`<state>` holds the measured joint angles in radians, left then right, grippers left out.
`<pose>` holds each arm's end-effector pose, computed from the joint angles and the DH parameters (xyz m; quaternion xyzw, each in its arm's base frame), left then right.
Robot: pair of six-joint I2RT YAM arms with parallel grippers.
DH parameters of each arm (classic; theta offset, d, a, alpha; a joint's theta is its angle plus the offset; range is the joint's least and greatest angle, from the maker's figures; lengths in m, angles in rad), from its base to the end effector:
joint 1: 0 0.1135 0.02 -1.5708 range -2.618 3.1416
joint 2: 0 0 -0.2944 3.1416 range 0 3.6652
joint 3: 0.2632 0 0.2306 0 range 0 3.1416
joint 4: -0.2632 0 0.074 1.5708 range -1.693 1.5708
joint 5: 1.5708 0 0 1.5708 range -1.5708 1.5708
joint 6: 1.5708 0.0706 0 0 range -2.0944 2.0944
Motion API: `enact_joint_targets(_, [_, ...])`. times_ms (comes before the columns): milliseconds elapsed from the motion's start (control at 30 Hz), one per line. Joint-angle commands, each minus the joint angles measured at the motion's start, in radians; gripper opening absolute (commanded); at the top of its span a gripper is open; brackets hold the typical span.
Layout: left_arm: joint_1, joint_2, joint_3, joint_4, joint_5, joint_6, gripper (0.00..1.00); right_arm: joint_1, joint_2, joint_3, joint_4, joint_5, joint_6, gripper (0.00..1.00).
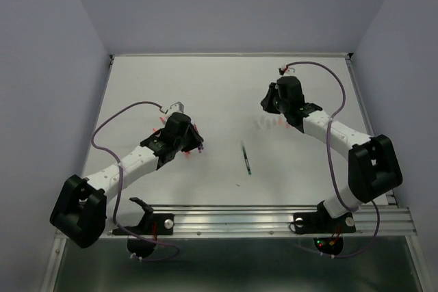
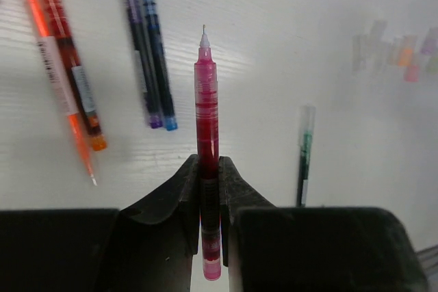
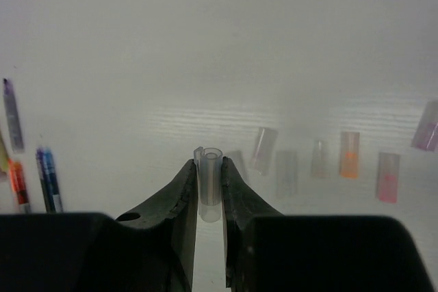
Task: Open the pen caps
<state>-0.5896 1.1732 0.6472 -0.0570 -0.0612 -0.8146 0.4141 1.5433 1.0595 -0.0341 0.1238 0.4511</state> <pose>0.2096 -0.1350 0.2455 -0.1132 0.8729 -0.2855 0.3792 0.3350 0.1377 0.2860 0.0470 0.8622 0.1617 0.4777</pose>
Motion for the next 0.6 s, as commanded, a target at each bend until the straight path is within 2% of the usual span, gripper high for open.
enact_joint_targets(0, [0.039,0.052,0.061,-0.159,-0.138,-0.069,0.00,0.003,-0.021,-0.076,-0.069,0.000,0.003,0.03])
enact_joint_targets(300, [0.114,0.094,0.046,-0.202,-0.157,-0.090,0.00,0.003,0.026,-0.177,-0.115,-0.004,0.041,0.08])
enact_joint_targets(567, [0.162,0.108,0.008,-0.204,-0.167,-0.089,0.00,0.012,0.087,-0.171,-0.113,-0.013,0.043,0.18])
